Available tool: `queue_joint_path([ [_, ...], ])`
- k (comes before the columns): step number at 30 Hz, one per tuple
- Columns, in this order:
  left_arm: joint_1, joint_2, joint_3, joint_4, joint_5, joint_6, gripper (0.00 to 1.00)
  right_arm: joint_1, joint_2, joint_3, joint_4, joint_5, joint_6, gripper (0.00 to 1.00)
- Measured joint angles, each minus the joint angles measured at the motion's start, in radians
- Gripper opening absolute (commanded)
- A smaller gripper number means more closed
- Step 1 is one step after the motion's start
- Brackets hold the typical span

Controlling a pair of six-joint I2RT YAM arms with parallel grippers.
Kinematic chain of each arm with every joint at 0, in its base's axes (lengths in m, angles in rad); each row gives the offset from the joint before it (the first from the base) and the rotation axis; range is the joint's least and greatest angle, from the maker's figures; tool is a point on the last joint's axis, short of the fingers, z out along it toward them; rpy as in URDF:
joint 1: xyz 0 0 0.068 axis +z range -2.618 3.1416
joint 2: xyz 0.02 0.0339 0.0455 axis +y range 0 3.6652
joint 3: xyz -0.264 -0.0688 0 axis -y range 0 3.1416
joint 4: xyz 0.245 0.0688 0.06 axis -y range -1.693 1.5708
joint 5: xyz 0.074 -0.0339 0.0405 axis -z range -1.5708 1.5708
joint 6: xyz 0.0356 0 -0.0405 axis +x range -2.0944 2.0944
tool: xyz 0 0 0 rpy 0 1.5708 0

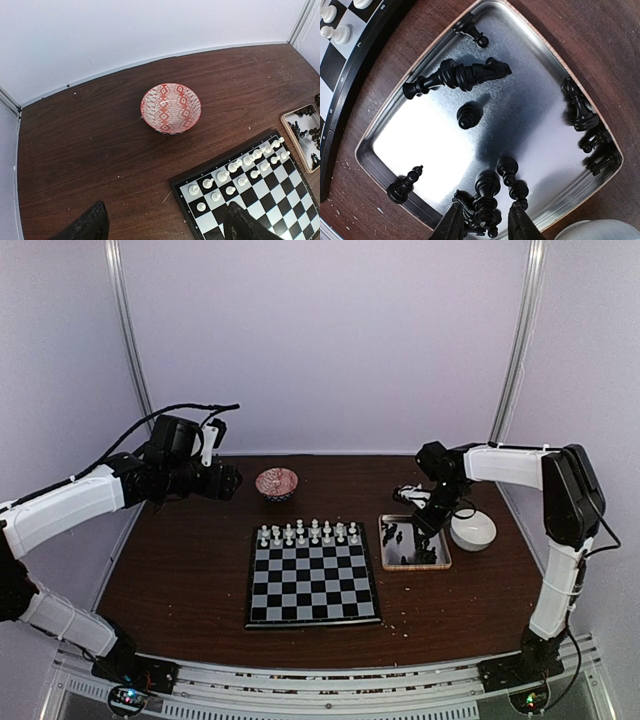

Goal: Set up the chess pieces on the board
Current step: Pick up the queen from the storage box.

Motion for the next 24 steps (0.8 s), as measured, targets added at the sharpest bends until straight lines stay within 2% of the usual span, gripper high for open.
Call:
queue_joint_path([
  [16, 0.000, 0.002, 0.000, 0.000, 0.003, 0.000, 0.80, -0.010, 0.028, 0.000, -0.010, -0.011, 0.012, 0.06],
  [24, 0.002, 0.006, 0.000, 0.000, 0.003, 0.000, 0.80, -0.010, -0.036, 0.000, -0.029, -0.019, 0.020, 0.02],
])
